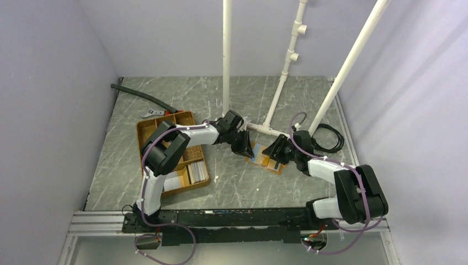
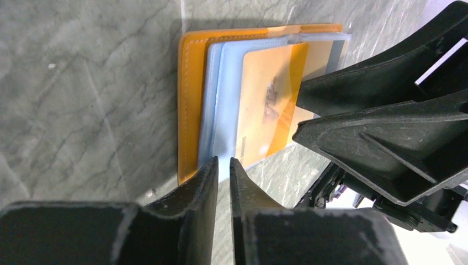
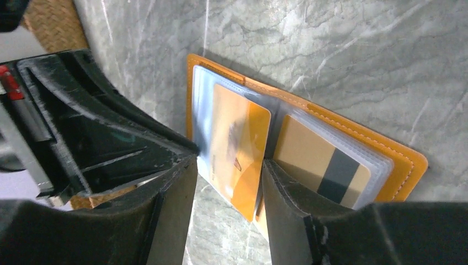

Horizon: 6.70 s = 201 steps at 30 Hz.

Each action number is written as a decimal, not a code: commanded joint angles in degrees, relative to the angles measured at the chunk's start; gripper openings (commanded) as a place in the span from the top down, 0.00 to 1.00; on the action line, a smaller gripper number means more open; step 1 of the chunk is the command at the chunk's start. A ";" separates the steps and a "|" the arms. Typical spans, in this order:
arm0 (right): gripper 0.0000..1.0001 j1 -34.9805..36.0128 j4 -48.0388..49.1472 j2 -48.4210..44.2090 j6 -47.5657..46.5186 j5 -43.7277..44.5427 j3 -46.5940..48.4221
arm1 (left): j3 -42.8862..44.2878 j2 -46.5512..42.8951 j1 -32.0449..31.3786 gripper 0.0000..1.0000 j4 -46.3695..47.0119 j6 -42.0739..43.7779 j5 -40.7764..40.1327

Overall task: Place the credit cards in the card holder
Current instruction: Insert the credit card into the card holder, then turn over the card slot in the card holder.

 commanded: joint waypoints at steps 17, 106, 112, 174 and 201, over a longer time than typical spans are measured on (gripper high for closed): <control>0.92 4.75 -3.08 0.75 3.61 -0.23 0.74 | 3.12 1.29 -2.07 0.93 -4.29 1.35 -4.77; 1.00 5.92 -15.45 -7.44 0.73 7.32 -0.21 | 0.73 -0.59 -5.66 0.58 19.57 -14.42 5.36; 1.00 5.92 -23.22 -9.29 -1.00 13.12 2.62 | 3.16 0.45 -5.70 0.59 15.98 -11.94 4.10; 0.64 -20.17 -29.22 -17.21 -10.14 16.08 3.36 | 32.14 18.29 -9.05 0.64 -10.42 2.38 2.19; 0.33 4.97 -35.66 -21.87 -13.66 23.77 9.62 | -9.40 -37.88 -1.47 0.01 -31.09 1.72 -17.76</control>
